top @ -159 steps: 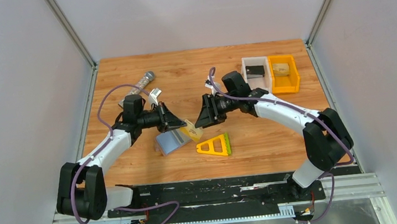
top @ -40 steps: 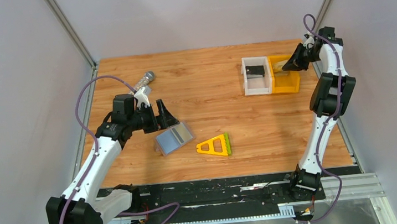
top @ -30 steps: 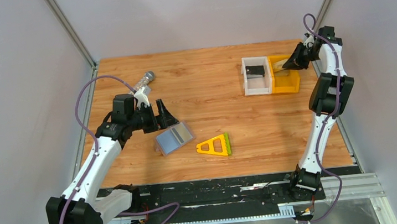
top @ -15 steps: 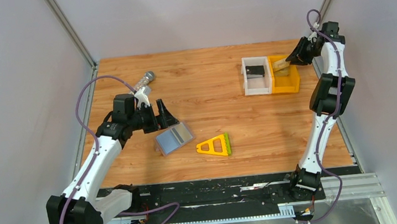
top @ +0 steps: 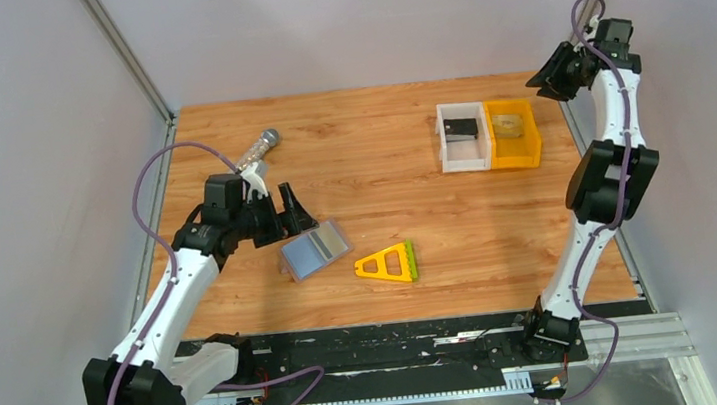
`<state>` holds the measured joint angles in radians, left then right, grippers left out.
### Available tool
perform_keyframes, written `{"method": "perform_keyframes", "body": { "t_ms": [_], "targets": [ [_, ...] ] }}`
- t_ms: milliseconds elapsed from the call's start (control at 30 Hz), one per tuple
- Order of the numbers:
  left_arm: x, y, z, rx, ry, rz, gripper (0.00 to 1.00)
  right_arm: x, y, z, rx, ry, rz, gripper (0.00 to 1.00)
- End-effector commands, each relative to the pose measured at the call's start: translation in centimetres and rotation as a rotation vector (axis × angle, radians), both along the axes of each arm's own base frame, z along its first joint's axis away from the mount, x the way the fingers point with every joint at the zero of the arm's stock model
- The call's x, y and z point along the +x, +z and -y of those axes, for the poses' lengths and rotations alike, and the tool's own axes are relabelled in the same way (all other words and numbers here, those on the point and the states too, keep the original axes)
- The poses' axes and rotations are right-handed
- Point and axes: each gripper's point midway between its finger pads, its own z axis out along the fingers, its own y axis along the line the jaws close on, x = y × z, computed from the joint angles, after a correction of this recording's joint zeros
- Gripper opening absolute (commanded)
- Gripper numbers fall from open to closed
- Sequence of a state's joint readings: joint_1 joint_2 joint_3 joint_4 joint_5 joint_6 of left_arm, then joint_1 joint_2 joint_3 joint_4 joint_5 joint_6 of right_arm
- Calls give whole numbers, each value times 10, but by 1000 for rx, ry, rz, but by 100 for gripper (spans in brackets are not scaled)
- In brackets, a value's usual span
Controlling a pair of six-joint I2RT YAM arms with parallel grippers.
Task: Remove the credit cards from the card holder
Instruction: Remove the credit card from the card holder.
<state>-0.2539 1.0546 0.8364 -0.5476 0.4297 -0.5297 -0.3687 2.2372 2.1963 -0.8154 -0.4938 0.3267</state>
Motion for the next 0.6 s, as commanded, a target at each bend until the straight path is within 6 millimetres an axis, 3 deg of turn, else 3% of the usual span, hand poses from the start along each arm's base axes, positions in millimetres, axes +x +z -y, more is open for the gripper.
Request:
{"method": "perform_keyframes", "body": {
  "t_ms": [0,233,567],
  "targets": [
    [-3,-5,-2,-5,24,-27,100,-19,61,-34,17,-4,100,40],
    [-8,-3,10,-69,-31,-36,100,-67,56,-127,82,165,55,40],
    [-6,-37,-2,6,33,-104,84,-143,11,-278,96,464,-34,40]
  ]
}}
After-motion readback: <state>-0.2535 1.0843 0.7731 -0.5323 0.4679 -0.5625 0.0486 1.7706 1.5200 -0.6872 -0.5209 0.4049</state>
